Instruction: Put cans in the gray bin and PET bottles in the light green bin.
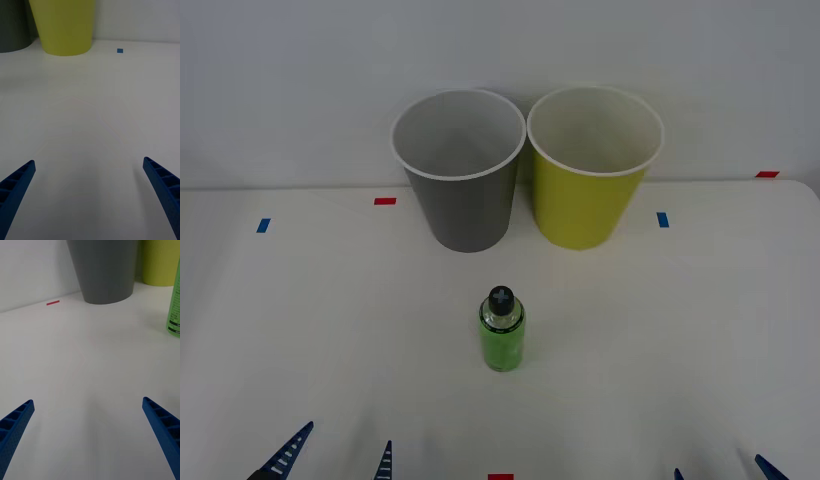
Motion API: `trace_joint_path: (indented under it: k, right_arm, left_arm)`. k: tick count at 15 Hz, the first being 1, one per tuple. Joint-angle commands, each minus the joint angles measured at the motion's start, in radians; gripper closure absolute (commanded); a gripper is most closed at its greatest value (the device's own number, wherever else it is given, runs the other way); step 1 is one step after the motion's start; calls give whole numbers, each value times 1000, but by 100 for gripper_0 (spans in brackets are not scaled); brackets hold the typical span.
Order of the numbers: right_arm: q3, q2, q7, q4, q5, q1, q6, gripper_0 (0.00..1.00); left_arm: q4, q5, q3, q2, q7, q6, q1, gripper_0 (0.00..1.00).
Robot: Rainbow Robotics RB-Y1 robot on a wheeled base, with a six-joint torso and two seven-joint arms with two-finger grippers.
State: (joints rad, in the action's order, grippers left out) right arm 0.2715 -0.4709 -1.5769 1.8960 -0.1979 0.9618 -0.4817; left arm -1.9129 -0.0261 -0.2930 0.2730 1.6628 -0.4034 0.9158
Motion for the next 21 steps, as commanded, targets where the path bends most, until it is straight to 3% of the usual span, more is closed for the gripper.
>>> trace_joint_path:
  k: [1, 21]
  right_arm:
    - [0, 0, 0, 0, 0, 0, 0, 0]
    - [0, 0, 0, 0, 0, 0, 0, 0]
  left_arm:
    - [0, 0, 0, 0, 0, 0, 0, 0]
    - [0, 0, 0, 0, 0, 0, 0, 0]
